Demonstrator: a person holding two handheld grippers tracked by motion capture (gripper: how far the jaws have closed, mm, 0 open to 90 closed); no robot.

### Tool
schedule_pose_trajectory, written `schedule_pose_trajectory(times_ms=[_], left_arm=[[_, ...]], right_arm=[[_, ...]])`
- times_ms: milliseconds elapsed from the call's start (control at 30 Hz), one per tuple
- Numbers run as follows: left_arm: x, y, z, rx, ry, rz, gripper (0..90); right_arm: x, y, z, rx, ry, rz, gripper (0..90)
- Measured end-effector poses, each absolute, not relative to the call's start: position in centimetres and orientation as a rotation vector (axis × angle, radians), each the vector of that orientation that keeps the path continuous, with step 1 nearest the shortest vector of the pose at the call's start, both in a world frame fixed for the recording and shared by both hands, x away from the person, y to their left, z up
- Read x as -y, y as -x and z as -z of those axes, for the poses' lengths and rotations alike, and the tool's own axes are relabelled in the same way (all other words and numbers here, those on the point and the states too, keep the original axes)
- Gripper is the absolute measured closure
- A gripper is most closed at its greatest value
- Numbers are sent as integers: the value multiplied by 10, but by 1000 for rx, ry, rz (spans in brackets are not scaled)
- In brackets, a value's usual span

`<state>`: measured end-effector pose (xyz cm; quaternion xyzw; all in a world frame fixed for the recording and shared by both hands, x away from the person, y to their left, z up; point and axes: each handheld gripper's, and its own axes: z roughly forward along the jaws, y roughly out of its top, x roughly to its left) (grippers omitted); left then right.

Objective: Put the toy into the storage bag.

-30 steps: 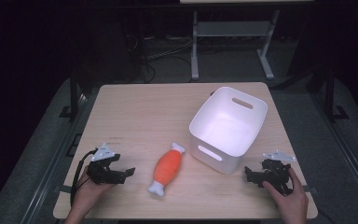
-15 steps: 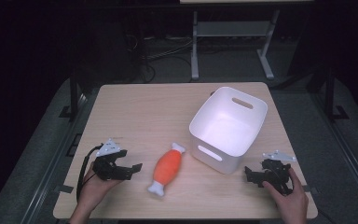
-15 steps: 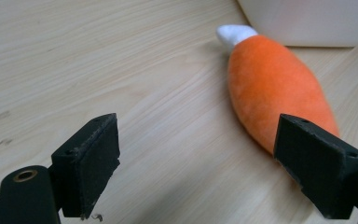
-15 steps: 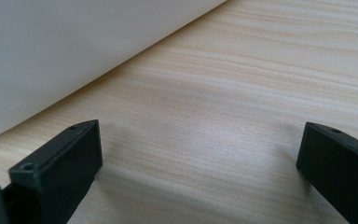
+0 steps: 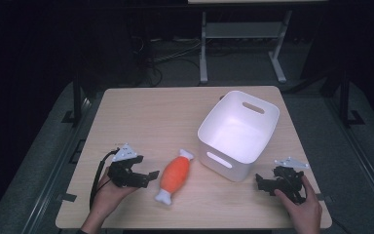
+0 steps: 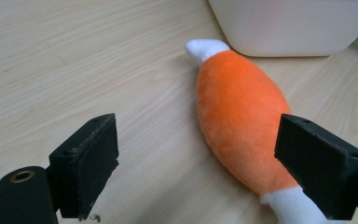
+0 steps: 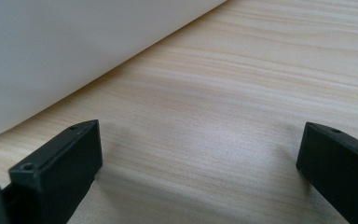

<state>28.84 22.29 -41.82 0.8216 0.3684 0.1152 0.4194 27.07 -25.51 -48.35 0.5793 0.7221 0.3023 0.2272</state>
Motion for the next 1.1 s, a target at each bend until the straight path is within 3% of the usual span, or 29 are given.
schedule_pose_trajectory(times_ms=[1100], left_arm=[[-155, -299, 422, -890, -2128, -301, 121]], right_arm=[[255, -271, 483, -1990, -1596, -833, 0]])
